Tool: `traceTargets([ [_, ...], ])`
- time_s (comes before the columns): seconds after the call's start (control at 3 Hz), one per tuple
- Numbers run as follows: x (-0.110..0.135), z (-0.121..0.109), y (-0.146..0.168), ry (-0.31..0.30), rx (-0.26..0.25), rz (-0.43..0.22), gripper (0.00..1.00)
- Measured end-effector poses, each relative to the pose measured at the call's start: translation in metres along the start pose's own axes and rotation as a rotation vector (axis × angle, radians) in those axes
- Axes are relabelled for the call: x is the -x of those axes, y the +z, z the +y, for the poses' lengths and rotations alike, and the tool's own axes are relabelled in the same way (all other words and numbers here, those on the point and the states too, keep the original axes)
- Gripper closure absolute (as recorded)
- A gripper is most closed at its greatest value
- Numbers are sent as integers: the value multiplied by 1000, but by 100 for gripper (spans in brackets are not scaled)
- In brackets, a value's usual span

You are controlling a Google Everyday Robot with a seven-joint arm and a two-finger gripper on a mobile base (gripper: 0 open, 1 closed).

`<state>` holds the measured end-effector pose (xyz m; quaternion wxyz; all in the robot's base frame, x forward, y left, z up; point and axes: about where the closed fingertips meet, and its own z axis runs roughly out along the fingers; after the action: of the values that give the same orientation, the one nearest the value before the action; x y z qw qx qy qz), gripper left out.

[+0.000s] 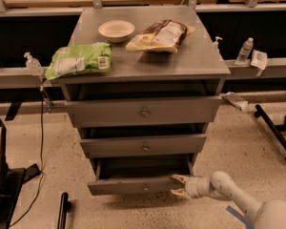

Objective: Close bottom drawer

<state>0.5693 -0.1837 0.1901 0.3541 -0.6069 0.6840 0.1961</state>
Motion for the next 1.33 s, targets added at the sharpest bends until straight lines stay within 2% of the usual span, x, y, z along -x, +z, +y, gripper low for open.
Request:
traceTargets([
  [0.33, 2, -1, -2, 0, 0, 0, 90],
  [0.67, 6, -1, -5, 0, 0, 0, 100],
  [1.0, 6, -1, -6, 0, 0, 0, 100],
  [1.33, 6, -1, -6, 0, 0, 0, 82],
])
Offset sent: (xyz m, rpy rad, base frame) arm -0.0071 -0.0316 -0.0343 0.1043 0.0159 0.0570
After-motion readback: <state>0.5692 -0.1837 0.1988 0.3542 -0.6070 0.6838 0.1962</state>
